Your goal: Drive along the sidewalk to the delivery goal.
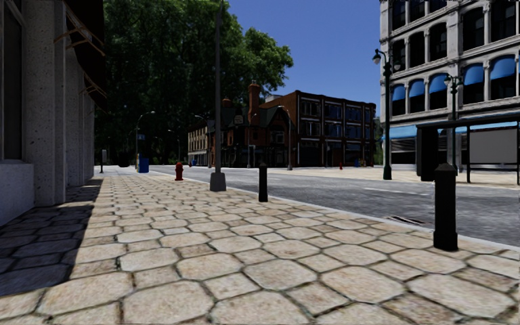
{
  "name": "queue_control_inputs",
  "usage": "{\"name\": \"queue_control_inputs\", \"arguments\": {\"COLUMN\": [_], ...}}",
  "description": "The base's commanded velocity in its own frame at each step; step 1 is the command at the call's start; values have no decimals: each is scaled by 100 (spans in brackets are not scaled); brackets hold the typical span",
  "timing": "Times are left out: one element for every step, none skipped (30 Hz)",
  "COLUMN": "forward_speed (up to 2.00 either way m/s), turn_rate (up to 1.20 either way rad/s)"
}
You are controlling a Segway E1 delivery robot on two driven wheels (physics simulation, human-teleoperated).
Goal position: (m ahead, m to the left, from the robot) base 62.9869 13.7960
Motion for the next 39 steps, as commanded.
{"name": "queue_control_inputs", "arguments": {"forward_speed": [200, 200, 200, 200, 200, 200, 200, 200, 200, 200, 200, 200, 200, 200, 200, 200, 200, 200, 200, 200, 200, 200, 200, 200, 200, 200, 200, 200, 200, 200, 200, 200, 200, 200, 200, 200, 200, 200, 200], "turn_rate": [43, 43, 43, 43, 43, 43, 43, 43, 43, 43, 43, 43, 43, 43, 43, 43, 43, 43, 43, 43, 43, 43, 43, 43, 43, 43, 43, 43, 43, 43, 43, 43, 43, 43, 43, 43, 43, 43, 43]}}
